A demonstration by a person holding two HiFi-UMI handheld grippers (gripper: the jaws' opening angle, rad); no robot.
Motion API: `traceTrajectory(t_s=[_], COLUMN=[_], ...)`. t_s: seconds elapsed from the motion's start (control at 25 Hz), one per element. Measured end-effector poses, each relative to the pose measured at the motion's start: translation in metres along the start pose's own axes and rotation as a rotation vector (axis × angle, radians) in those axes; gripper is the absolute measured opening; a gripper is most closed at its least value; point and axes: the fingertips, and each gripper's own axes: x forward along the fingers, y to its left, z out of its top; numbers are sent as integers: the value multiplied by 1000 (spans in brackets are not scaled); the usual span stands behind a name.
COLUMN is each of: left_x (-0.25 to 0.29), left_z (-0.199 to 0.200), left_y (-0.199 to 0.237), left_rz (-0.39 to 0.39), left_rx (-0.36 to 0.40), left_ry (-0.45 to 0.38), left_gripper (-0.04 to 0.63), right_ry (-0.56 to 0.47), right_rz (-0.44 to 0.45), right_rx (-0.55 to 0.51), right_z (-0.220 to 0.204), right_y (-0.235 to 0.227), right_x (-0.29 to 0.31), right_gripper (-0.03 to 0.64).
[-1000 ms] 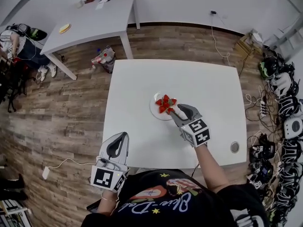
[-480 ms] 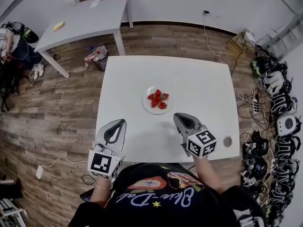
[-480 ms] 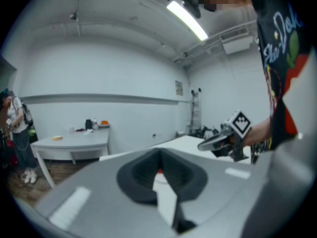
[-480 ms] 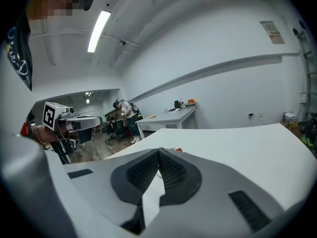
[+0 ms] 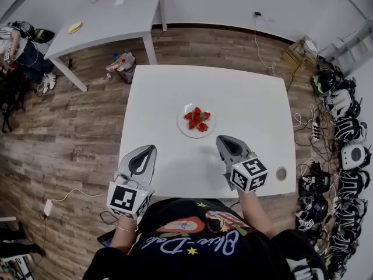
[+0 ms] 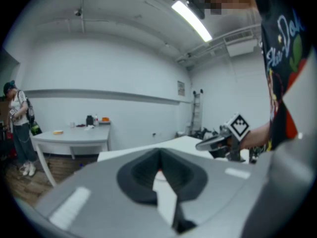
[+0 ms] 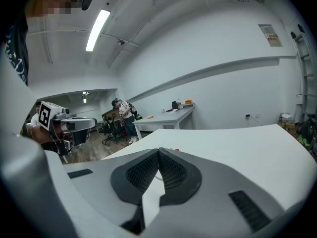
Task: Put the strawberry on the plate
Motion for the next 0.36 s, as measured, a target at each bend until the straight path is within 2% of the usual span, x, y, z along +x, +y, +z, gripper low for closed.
traceTrajectory(t_s=[0.36], left_x=[-2], left_z=[-3], left_y=[4], left_rz=[-10], left_rx=[-3], left_ry=[7], left_gripper=[-3], right_ry=[12], right_rz=[-9], right_rx=[9], right_z=[-2], right_y=[2], right_x=[10], right_gripper=[17])
